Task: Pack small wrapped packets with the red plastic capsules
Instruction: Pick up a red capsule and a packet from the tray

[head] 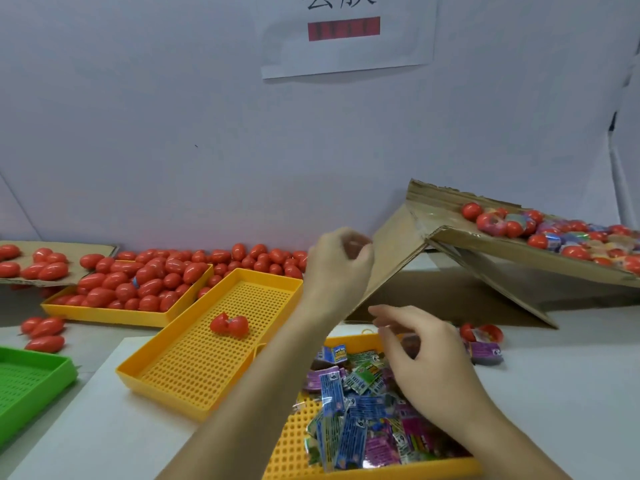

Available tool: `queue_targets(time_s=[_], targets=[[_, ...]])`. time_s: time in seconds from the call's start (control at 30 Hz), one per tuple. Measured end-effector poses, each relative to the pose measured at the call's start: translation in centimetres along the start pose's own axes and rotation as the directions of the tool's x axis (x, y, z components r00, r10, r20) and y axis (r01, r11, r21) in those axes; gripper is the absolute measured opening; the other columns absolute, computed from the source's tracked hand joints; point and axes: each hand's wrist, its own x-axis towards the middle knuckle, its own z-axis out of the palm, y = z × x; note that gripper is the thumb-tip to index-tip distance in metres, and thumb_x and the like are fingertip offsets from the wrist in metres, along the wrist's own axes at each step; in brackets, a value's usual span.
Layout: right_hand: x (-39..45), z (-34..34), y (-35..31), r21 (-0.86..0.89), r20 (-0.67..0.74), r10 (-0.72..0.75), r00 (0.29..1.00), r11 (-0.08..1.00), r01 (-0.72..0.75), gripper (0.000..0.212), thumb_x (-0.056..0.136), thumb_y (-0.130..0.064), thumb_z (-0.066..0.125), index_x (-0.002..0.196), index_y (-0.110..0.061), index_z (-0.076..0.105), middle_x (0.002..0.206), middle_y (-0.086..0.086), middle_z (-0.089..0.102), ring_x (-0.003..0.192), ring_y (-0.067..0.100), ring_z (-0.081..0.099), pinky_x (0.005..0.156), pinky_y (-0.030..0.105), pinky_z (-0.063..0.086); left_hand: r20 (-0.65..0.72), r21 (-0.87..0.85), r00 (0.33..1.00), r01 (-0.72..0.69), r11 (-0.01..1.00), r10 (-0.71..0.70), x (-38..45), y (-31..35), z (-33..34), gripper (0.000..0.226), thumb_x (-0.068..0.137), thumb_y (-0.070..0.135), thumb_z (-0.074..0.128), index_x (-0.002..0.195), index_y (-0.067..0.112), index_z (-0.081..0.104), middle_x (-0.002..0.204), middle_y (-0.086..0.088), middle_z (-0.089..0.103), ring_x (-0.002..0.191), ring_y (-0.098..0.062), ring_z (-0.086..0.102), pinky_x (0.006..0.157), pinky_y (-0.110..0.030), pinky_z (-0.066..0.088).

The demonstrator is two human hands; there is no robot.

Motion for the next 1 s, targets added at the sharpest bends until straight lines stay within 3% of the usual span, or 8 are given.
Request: queue_targets(time_s=[0.1, 0.17, 0.27, 0.37, 0.47, 0.7, 0.9, 1.0], targets=[[0.1, -0.4, 0.2, -0.141, 0.081, -0.011, 0.997, 0.99, 0.023, 0.026, 0.097, -0.021, 0.061, 0.119, -0.032, 0.07, 0.095, -0.023, 0.064, 0.092, -0.007, 0.057, 0.074, 0.006, 0.044, 0.178, 0.188, 0.984, -0.037, 0.981, 0.003, -4.1, -3.7, -2.2, 0.019, 0.097, 0.01, 0.054, 0.097, 0.02, 0.071, 0.088, 0.005, 0.07, 0.08, -0.007, 0.065, 0.068, -0.019, 0.052], [-0.1, -0.3, 0.5, -0.231, 0.179, -0.014, 0.984, 0.971, 0.056, 0.023, 0.096, -0.022, 0.061, 0.114, -0.032, 0.072, 0.093, -0.021, 0.063, 0.092, -0.006, 0.056, 0.072, 0.005, 0.042, 0.297, 0.309, 0.955, -0.103, 0.945, 0.007, -6.4, -5.5, -2.9, 0.017, 0.096, 0.013, 0.057, 0.098, 0.023, 0.071, 0.09, 0.01, 0.069, 0.083, -0.001, 0.062, 0.073, -0.016, 0.051], [-0.3, -0.1, 0.9, -0.327, 0.235, -0.032, 0.971, 0.938, 0.111, 0.022, 0.097, -0.026, 0.06, 0.114, -0.033, 0.072, 0.1, -0.022, 0.062, 0.097, -0.004, 0.052, 0.076, 0.003, 0.038, 0.304, 0.336, 0.95, -0.181, 0.924, 0.075, -7.9, -6.6, -2.9, 0.015, 0.096, 0.014, 0.06, 0.103, 0.022, 0.07, 0.097, 0.011, 0.064, 0.089, 0.0, 0.057, 0.078, -0.011, 0.046], [-0.3, 0.0, 1.1, -0.341, 0.267, -0.036, 0.963, 0.931, 0.13, 0.02, 0.096, -0.03, 0.059, 0.11, -0.035, 0.072, 0.099, -0.024, 0.061, 0.099, -0.003, 0.05, 0.085, 0.012, 0.042, 0.306, 0.359, 0.944, -0.233, 0.904, 0.122, -8.2, -6.7, -2.6, 0.017, 0.095, 0.015, 0.061, 0.108, 0.021, 0.069, 0.102, 0.009, 0.064, 0.094, -0.004, 0.055, 0.082, -0.015, 0.046], [-0.3, 0.1, 0.9, -0.353, 0.302, -0.045, 0.952, 0.923, 0.155, 0.016, 0.096, -0.036, 0.059, 0.1, -0.034, 0.075, 0.093, -0.023, 0.063, 0.096, -0.001, 0.053, 0.088, 0.025, 0.049, 0.258, 0.371, 0.955, -0.237, 0.898, 0.146, -8.3, -7.0, -2.6, 0.013, 0.096, 0.017, 0.06, 0.105, 0.023, 0.067, 0.1, 0.012, 0.061, 0.096, -0.003, 0.05, 0.082, -0.013, 0.042], [-0.6, 0.3, 0.7, -0.376, 0.337, -0.051, 0.94, 0.908, 0.184, 0.02, 0.097, -0.039, 0.054, 0.099, -0.034, 0.074, 0.094, -0.025, 0.063, 0.098, -0.002, 0.05, 0.094, 0.024, 0.044, 0.18, 0.395, 0.974, -0.199, 0.897, 0.137, -8.2, -7.4, -2.8, 0.01, 0.096, 0.019, 0.058, 0.098, 0.023, 0.067, 0.094, 0.011, 0.062, 0.093, -0.005, 0.052, 0.08, -0.022, 0.046], [-0.5, 0.4, 0.8, -0.345, 0.337, -0.038, 0.941, 0.925, 0.161, 0.022, 0.098, -0.04, 0.052, 0.101, -0.036, 0.073, 0.095, -0.026, 0.06, 0.099, -0.004, 0.047, 0.093, 0.02, 0.042, -0.063, 0.382, 0.993, -0.068, 0.921, 0.1, -4.7, -6.8, -3.7, 0.01, 0.092, 0.014, 0.064, 0.098, 0.017, 0.071, 0.09, 0.009, 0.065, 0.082, 0.0, 0.056, 0.067, -0.01, 0.041], [-0.3, 0.3, 1.0, -0.335, 0.345, -0.034, 0.938, 0.929, 0.157, 0.023, 0.099, -0.04, 0.051, 0.099, -0.033, 0.073, 0.093, -0.024, 0.061, 0.098, -0.004, 0.046, 0.09, 0.021, 0.043, -0.071, 0.505, 0.995, -0.027, 0.863, 0.072, 0.3, -7.2, -4.4, 0.019, 0.092, 0.014, 0.061, 0.108, 0.01, 0.069, 0.103, -0.002, 0.068, 0.091, -0.014, 0.059, 0.076, -0.025, 0.048]])
